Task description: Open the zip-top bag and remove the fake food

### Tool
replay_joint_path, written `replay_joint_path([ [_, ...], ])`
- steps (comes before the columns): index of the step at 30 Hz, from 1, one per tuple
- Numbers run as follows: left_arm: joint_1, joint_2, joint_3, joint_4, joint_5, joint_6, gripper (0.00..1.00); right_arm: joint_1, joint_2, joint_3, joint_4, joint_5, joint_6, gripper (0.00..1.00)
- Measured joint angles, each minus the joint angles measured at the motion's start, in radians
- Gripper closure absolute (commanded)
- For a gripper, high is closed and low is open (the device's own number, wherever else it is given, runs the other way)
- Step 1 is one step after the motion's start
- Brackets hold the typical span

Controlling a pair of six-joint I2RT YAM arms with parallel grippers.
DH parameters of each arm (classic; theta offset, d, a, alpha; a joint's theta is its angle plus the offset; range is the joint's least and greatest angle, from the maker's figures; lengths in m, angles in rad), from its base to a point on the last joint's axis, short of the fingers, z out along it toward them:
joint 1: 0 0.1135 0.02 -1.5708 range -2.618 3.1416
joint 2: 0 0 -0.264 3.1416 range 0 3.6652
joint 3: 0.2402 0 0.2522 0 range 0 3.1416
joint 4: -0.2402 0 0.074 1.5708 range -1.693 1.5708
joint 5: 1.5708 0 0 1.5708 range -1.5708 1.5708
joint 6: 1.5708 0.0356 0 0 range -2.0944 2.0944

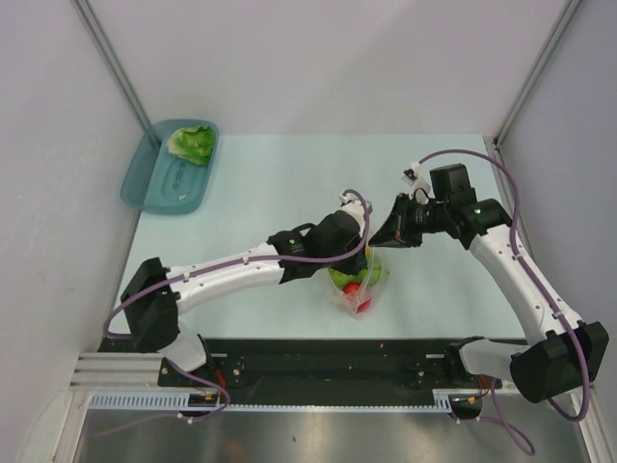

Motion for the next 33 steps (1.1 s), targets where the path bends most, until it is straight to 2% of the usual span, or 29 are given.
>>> replay_joint_path([
  [7, -0.001, 0.123, 0.034, 0.014, 0.027, 0.016, 0.73, -0.032, -0.051, -0.062, -0.018, 0.019, -0.013, 1.00],
  [10, -0.001, 0.149, 0.047, 0.019, 0.037, 0.016, 0.66, -0.039, -0.070, -0.062, -0.045, 0.051, -0.032, 1.00],
  [14, -0.002, 0.188, 0.077, 0.035, 0.047, 0.017, 0.48, -0.047, -0.079, -0.062, -0.071, 0.081, -0.050, 1.00],
  [22, -0.002, 0.273, 0.116, 0.041, 0.053, 0.016, 0.39, -0.077, -0.105, -0.069, -0.120, 0.137, -0.076, 1.00],
  [25, -0.002, 0.299, 0.125, 0.040, 0.053, 0.018, 0.31, -0.084, -0.124, -0.095, -0.131, 0.151, -0.082, 1.00],
  [27, -0.003, 0.317, 0.134, 0.035, 0.053, 0.019, 0.21, -0.087, -0.130, -0.111, -0.142, 0.159, -0.087, 1.00],
  [33, -0.005, 0.353, 0.139, 0.022, 0.051, 0.024, 0.18, -0.092, -0.134, -0.146, -0.157, 0.190, -0.104, 1.00],
])
